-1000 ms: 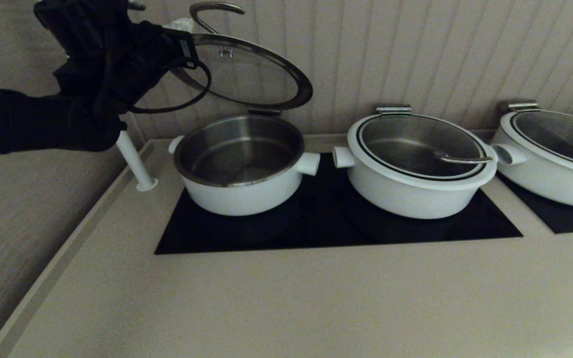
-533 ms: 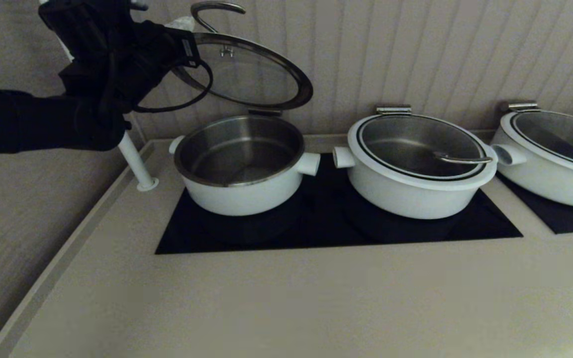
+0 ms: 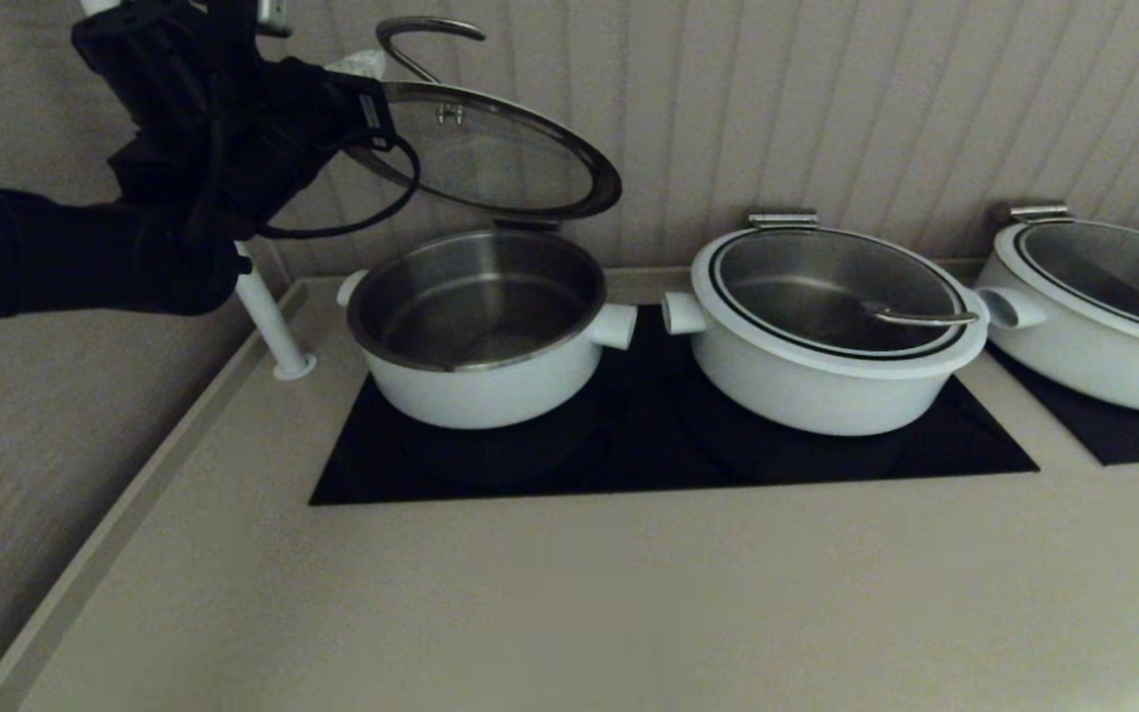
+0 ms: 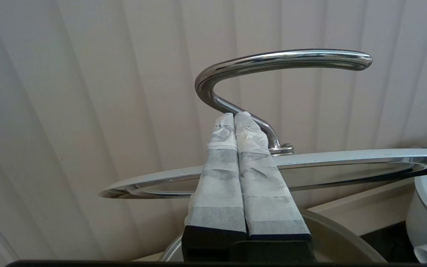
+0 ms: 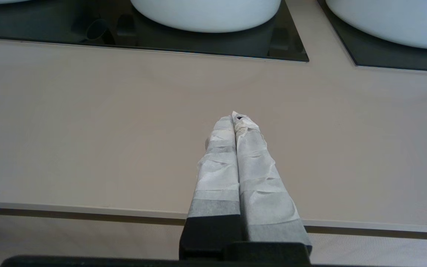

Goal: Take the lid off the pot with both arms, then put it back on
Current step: Close the pot lid

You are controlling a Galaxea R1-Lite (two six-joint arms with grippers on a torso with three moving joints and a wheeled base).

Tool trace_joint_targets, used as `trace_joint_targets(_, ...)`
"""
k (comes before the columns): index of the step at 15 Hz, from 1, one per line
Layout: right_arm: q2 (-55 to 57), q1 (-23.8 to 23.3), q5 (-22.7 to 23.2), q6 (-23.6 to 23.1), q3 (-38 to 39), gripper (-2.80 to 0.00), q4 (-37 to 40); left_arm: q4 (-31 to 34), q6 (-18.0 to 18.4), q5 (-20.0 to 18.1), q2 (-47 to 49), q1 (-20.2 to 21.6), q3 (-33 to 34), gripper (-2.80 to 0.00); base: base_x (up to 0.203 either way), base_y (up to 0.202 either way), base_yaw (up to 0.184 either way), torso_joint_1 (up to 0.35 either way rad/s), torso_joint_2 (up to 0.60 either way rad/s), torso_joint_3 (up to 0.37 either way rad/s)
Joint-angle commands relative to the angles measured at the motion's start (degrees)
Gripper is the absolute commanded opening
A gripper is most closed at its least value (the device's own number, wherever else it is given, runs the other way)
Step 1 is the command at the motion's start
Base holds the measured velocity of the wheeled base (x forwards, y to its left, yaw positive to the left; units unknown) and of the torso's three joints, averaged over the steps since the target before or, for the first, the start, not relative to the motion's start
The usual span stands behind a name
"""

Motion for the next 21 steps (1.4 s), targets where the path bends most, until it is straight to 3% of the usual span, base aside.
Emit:
trace_joint_targets(1,0.07,0.00,0.07,-0.05,0.00,-2.80,0.00,-0.14,0.03,0.02,0.18,-0.04,0.13,-2.80,0.000,0.000,0.000,0.000,0.00,0.000)
trace_joint_targets(21,0.07,0.00,0.07,-0.05,0.00,-2.80,0.00,-0.32,0.12,0.19,-5.13,0.08,7.67,-2.80,0.000,0.000,0.000,0.000,0.00,0.000)
